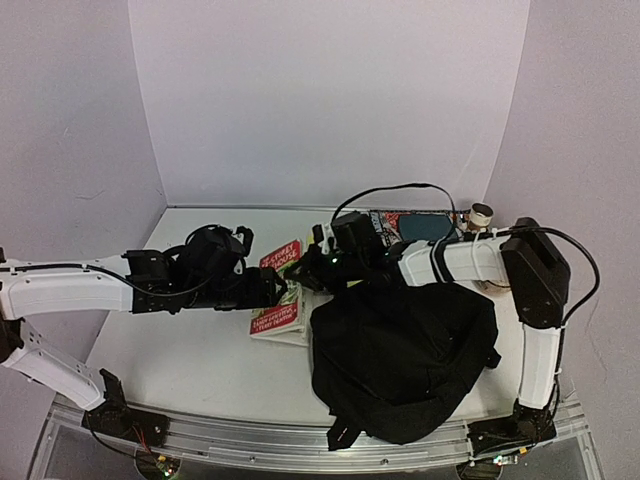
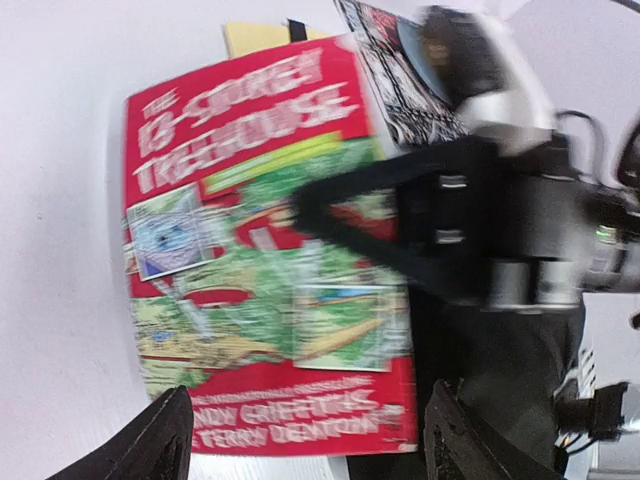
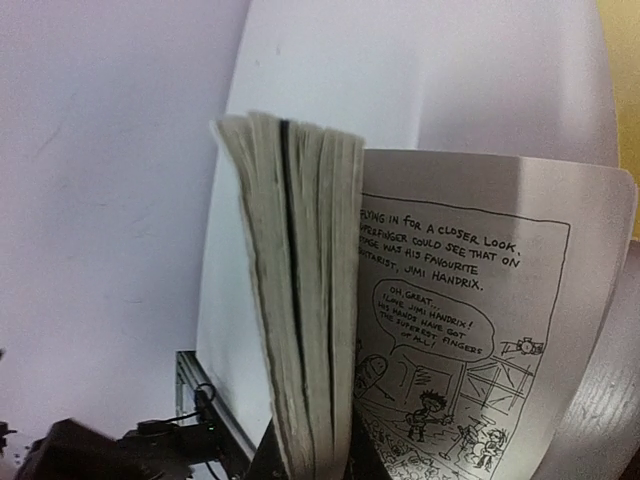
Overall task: Pack the student bag
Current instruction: Pass from the right arm to the left
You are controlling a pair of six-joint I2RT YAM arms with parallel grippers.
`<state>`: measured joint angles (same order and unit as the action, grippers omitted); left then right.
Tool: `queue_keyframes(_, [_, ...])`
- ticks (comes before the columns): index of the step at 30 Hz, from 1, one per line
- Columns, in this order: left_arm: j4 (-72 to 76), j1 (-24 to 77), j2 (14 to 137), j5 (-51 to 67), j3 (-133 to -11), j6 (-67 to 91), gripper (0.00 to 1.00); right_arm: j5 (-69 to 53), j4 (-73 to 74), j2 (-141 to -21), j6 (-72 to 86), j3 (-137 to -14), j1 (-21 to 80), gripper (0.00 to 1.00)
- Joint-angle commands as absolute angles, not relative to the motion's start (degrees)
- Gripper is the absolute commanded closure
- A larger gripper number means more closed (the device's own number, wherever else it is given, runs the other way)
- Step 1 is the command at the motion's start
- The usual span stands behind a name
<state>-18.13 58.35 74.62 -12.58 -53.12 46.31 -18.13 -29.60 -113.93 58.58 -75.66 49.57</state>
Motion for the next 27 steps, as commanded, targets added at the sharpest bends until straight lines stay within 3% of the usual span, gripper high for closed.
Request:
queue_keyframes(1, [-10.0, 53.9, 69.4, -9.5, -49.1, 45.9, 0.15, -21.4, -38.5, -103.7, 57.2, -74.9, 47.3, 1.0])
queue_keyframes(11, [8.3, 49.0, 62.4, -5.2, -39.9, 50.0, 0.02, -19.8, -43.5, -96.0, 58.0, -69.9, 44.7, 1.0])
queue_keyframes(19, [26.4, 48.9, 65.5, -1.2, -34.0, 58.5, 0.01, -17.8, -54.2, -94.1, 61.1, -66.1, 44.6, 1.0])
queue_keyframes(27, [34.8, 49.0, 71.8, -0.4, -33.5, 64.7, 0.01, -18.5, -59.1, -94.0, 63.7, -65.8, 44.6, 1.0])
